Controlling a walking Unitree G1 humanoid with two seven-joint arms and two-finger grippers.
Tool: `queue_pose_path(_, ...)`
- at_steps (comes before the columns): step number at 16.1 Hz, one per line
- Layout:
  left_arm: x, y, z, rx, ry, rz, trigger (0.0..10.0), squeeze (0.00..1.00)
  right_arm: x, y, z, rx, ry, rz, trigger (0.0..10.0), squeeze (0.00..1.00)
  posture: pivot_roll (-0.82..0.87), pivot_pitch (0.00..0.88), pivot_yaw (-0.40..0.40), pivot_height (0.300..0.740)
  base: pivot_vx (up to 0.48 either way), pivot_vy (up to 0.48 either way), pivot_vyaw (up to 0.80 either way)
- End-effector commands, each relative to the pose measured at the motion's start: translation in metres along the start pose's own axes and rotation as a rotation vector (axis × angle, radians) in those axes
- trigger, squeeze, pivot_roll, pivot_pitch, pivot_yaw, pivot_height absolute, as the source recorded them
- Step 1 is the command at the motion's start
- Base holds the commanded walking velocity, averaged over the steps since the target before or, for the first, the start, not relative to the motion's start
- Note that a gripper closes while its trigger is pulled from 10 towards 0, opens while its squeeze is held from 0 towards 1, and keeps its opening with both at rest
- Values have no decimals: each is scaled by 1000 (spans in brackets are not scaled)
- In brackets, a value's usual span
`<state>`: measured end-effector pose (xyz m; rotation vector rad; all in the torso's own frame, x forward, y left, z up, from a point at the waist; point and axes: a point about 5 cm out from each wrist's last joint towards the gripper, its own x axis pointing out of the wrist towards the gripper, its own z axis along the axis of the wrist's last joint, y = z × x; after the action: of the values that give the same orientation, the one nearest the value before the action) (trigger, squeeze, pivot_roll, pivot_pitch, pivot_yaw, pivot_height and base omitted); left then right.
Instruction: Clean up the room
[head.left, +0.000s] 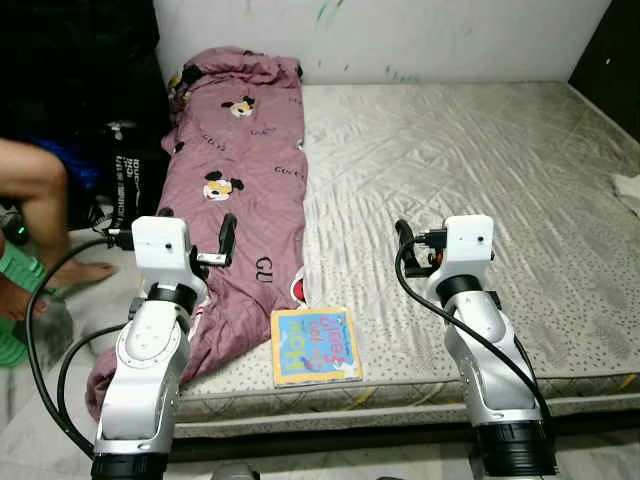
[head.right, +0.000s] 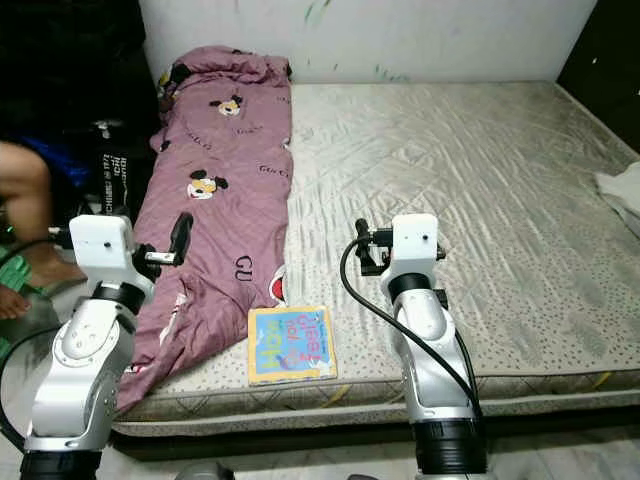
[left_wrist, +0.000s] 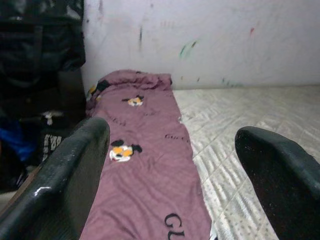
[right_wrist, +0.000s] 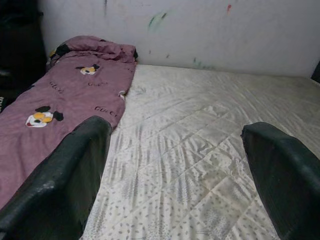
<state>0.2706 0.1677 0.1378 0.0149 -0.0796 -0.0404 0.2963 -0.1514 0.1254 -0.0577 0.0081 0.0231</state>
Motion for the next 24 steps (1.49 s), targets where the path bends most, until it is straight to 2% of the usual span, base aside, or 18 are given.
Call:
queue_pose_path(1,0,4,-4,1,7,26,10000,0,2,-6,0,19,-3,-41,10000,0,15,0,19,740,0,0,0)
queue_pose_path(4,2,-2,-12,38,-1,15,10000,0,7,-15,4,-19,-30,-107,10000,0,0,0,7,740,0,0,0)
queue_pose_path(5,2,-4,-13,-4,0,-7,10000,0,6,-16,5,-9,-39,-107,10000,0,-6,0,0,740,0,0,0)
queue_pose_path(6,1,-5,-14,-5,-2,-24,10000,0,4,-17,6,-11,-33,-104,10000,0,-13,0,-6,740,0,0,0)
queue_pose_path(7,-3,-5,-18,-12,9,-14,10000,0,0,-16,4,34,-24,-55,10000,0,-13,0,-16,740,0,0,0)
queue_pose_path(9,-7,-7,-21,-21,16,-4,10000,0,-4,-16,3,-24,-25,-41,10000,0,-14,0,-23,740,0,0,0)
queue_pose_path(10,-13,-4,-25,-16,21,11,10000,0,-7,-13,-2,-8,-6,-44,10000,0,-10,0,-26,740,0,0,0)
queue_pose_path(14,-15,-2,-30,-52,38,-10,10000,0,-8,-10,-11,-4,40,-37,10000,0,16,0,-37,740,0,0,-800)
queue_pose_path(16,-17,4,-26,-21,29,30,10000,0,-9,-7,-10,2,26,-21,10000,0,34,0,-25,740,0,0,-709)
queue_pose_path(21,-21,15,-25,48,37,50,10000,0,-16,-7,-17,17,45,-52,10000,0,47,15,6,740,0,0,0)
queue_pose_path(24,-18,20,-25,35,33,74,10000,0,-14,-6,-16,24,43,-42,10000,0,48,9,-5,740,0,0,0)
